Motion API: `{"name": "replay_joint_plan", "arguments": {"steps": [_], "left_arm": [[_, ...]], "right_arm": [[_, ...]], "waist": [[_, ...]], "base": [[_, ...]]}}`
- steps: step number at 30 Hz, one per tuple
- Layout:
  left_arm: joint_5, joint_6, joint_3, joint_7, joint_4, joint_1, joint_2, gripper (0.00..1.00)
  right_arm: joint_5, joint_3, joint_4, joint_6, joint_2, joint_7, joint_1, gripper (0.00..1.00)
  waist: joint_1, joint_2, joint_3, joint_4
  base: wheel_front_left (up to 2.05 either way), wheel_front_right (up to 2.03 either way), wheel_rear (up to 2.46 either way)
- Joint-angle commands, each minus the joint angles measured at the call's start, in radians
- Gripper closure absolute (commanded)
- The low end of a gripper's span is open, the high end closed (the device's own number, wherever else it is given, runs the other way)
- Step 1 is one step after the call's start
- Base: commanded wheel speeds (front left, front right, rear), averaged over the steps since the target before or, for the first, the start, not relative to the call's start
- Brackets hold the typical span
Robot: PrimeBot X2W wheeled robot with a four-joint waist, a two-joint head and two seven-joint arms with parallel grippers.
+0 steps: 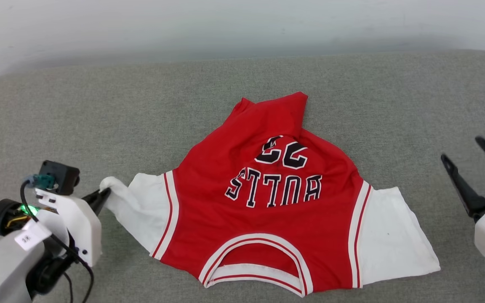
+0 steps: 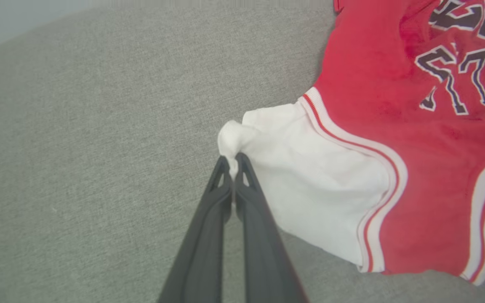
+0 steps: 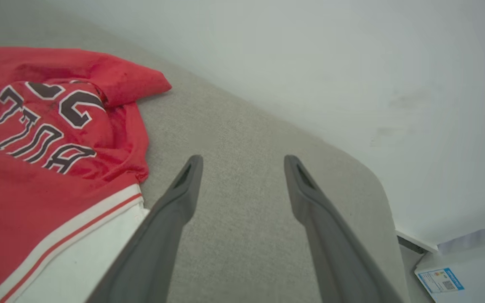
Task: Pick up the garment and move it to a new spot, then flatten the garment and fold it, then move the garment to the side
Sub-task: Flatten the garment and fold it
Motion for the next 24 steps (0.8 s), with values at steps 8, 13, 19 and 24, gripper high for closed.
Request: {"name": "replay_joint_plan", "arguments": {"steps": [8,13,19,24], "left_arm": [[0.015,0.111,0.014,-0.047,-0.183,0.075,0.038,1.00],[0.027,0.147,0.023,-0.065,-0.248,0.079,0.044,1.00],[0.039,0.170,0.029,-0.075,-0.285,0.067,0.040,1.00],[0.047,0.181,0.032,-0.083,-0.302,0.063,0.040,1.00]], "right_arm": [[0.262,0.194,-0.089,-0.002,-0.209,0.510,-0.007,0.00],[0.310,0.274,-0.054,-0.002,-0.213,0.613,-0.013,0.00],[0.327,0.318,0.052,-0.002,-0.172,0.590,-0.014,0.00],[0.334,0.394,0.173,-0.001,-0.122,0.545,-0.006,0.00]], "waist": [[0.0000,0.0000,-0.004,0.015],[0.0000,0.0000,0.012,0.031],[0.0000,0.0000,0.033,0.051],[0.0000,0.0000,0.047,0.065]], "base": [[0.00,0.00,0.00],[0.00,0.00,0.00],[0.00,0.00,0.00],[0.00,0.00,0.00]]}}
